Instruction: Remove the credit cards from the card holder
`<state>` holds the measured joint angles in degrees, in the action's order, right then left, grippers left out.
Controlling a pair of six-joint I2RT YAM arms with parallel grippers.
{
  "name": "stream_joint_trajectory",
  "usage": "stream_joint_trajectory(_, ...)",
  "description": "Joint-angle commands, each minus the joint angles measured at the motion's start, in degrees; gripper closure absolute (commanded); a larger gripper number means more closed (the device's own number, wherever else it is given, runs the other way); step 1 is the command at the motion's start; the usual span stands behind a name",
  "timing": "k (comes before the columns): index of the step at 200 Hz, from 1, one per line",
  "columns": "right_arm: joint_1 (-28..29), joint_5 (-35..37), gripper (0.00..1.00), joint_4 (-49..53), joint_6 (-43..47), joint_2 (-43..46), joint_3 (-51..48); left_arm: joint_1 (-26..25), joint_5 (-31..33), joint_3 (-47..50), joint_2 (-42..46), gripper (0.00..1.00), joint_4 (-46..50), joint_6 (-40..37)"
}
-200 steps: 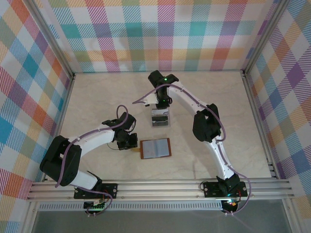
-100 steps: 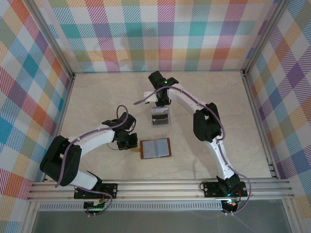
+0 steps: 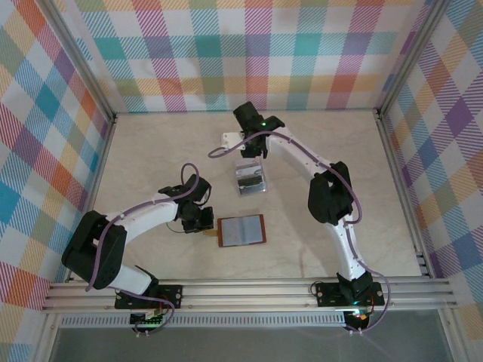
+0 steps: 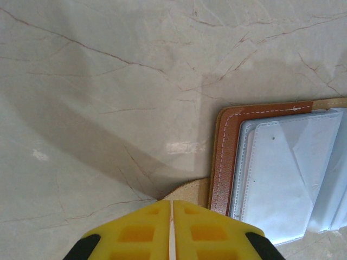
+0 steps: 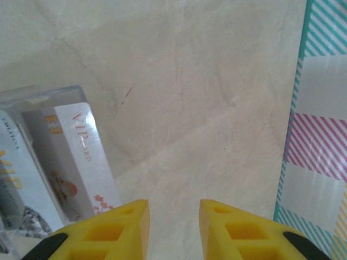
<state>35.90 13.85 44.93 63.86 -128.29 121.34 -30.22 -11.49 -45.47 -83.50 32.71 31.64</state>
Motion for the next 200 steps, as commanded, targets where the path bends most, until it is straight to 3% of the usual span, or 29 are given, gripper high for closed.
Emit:
stream_joint_trajectory(1,-0.39,-1.99,0.68,-2.75,-1.01,-0.33,-0.89,0.73,-0.99,0.36,0.69,0.9,0.25,-0.83)
stream_joint_trajectory(95,-0.4,-5.4,0.65,-2.78,-2.63,-3.7,-2.28,0.77,-1.26,0.99,0.81,0.89,0.16,-0.46)
stream_joint_trajectory(200,-0.31,-8.47,0.65,-0.98,-4.23,1.33,-5.63,0.72,-2.4,0.35,0.6,0.89,-0.06,-0.59)
